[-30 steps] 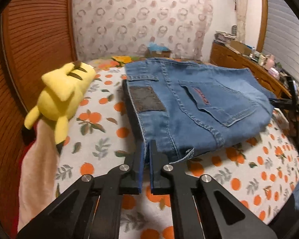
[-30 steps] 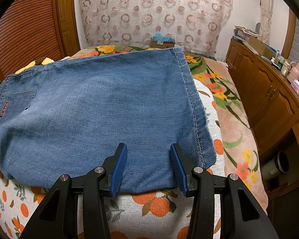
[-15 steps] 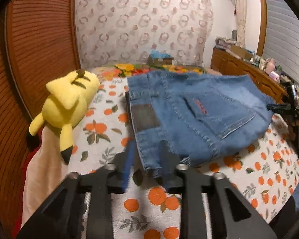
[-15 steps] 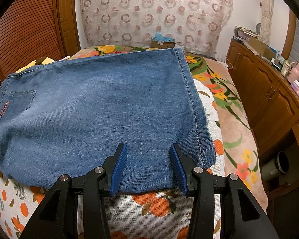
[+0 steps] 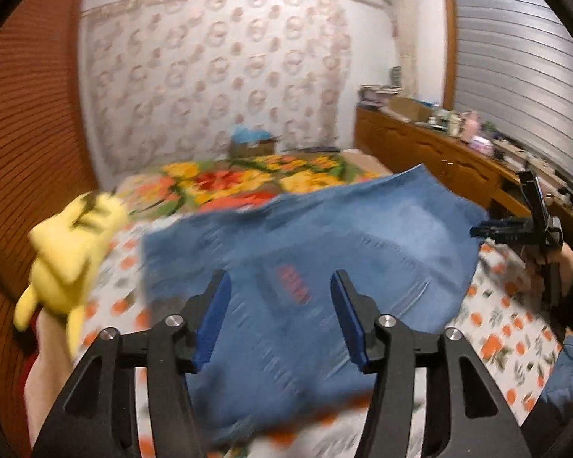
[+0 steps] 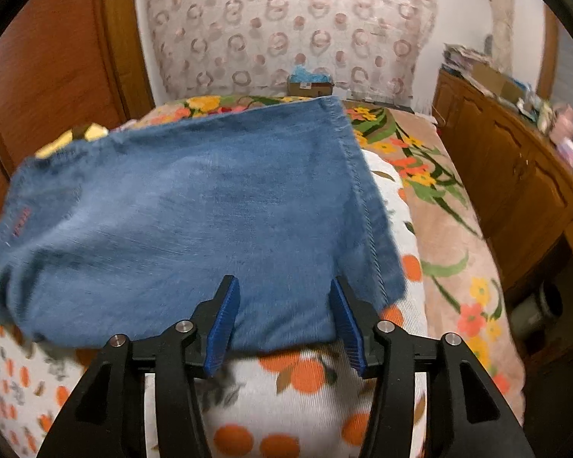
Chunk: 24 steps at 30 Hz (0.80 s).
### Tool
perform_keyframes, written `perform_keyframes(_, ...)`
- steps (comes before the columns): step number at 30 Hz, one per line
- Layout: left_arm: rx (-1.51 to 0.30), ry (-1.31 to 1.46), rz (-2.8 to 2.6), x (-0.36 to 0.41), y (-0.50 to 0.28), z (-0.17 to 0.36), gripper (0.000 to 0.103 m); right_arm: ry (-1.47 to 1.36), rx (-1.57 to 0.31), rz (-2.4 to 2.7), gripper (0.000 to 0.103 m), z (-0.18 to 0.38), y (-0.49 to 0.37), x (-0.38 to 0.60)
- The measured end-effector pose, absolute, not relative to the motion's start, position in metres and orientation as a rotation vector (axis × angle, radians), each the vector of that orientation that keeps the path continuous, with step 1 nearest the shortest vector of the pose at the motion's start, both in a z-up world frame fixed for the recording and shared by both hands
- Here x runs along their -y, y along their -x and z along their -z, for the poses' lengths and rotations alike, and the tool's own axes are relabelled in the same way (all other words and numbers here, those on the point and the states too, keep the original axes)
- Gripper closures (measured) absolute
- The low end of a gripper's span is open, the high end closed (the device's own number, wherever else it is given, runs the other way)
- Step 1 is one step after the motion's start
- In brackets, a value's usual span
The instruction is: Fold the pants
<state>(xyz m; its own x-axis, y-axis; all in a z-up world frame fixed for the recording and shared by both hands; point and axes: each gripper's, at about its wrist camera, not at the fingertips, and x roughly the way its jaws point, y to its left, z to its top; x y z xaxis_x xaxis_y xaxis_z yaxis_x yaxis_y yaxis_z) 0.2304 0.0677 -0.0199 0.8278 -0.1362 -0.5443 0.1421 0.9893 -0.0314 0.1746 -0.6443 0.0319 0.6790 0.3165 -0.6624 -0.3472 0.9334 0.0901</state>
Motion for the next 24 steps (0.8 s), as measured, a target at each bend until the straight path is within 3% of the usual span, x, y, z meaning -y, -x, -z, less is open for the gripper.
perform_keyframes(3, -0.560, -0.046, 0.198, -0.042, -0.260, 0.020, 0.032, -0.024, -0.726, -0.348, 0.044, -0.035, -0.166, 0.660)
perform_keyframes(17, -0.668, -0.057, 0.272, -0.008, -0.298, 0.069, 0.031, -0.301, -0.797, -0.375, 0.045, -0.019, -0.194, 0.693)
perform_keyframes(22, -0.719, -0.036, 0.279, -0.008, -0.306, 0.074, 0.031, -0.322, -0.827, -0.353, 0.054, -0.016, -0.211, 0.694)
perform_keyframes(24, -0.743, -0.032, 0.278, -0.007, -0.310, 0.079, 0.031, -0.311, -0.822, -0.330, 0.076, -0.020, -0.214, 0.693)
